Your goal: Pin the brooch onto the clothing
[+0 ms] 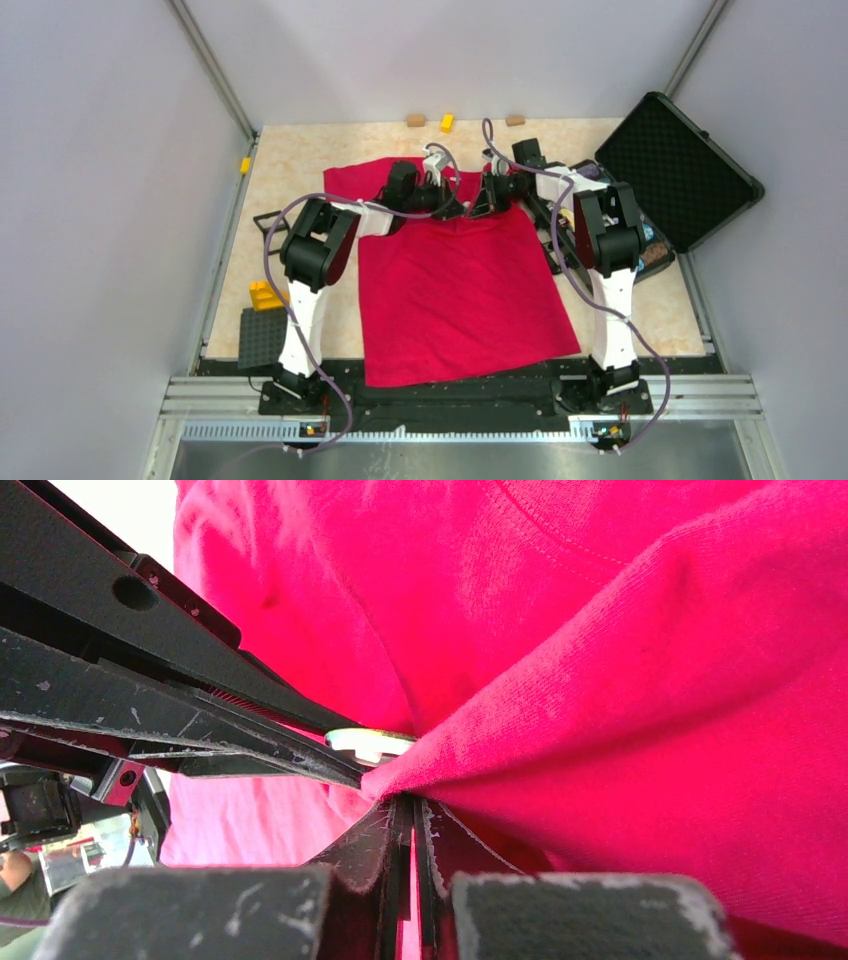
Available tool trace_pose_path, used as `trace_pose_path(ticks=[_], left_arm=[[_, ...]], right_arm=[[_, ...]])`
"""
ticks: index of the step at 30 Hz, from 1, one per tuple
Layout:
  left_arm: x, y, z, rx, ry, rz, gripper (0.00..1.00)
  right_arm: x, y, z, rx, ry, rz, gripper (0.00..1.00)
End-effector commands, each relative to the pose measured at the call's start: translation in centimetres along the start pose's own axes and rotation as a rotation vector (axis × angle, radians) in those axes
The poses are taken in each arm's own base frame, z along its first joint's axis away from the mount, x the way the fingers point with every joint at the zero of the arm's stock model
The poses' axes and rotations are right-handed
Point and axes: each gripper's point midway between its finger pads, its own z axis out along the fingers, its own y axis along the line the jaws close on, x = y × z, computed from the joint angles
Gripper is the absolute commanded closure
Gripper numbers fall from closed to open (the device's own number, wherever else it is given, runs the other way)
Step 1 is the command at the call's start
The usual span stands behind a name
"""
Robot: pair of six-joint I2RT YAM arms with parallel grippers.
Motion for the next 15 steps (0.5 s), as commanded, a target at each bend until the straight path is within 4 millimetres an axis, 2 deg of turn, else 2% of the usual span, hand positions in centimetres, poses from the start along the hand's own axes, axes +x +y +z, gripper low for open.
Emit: trace_pose_path(ticks=[1, 5, 9, 15], left_arm=[[-7.1, -11.6, -1.3, 0.319, -0.141, 0.188, 1.0], [-6.7, -9.7, -1.4, 0.241, -0.142, 0.145, 1.0], [-6.3, -7.9, -2.0, 0.178, -0.159, 0.073, 1.0], [-6.1, -8.1, -2.7, 0.182, -0.179, 0.051, 1.0]], right_arm=[[-1.3, -1.7, 0.9, 0.053, -0.039, -0.072, 1.0], [-2.7, 0.5, -0.8, 0.034, -0.105, -0.11, 0.99], [-3.5, 2.5, -3.4, 0.07, -0.178, -0.15, 0.8], [-2.6, 4.4, -6.8, 0.12, -0.28, -0.201, 0.59]])
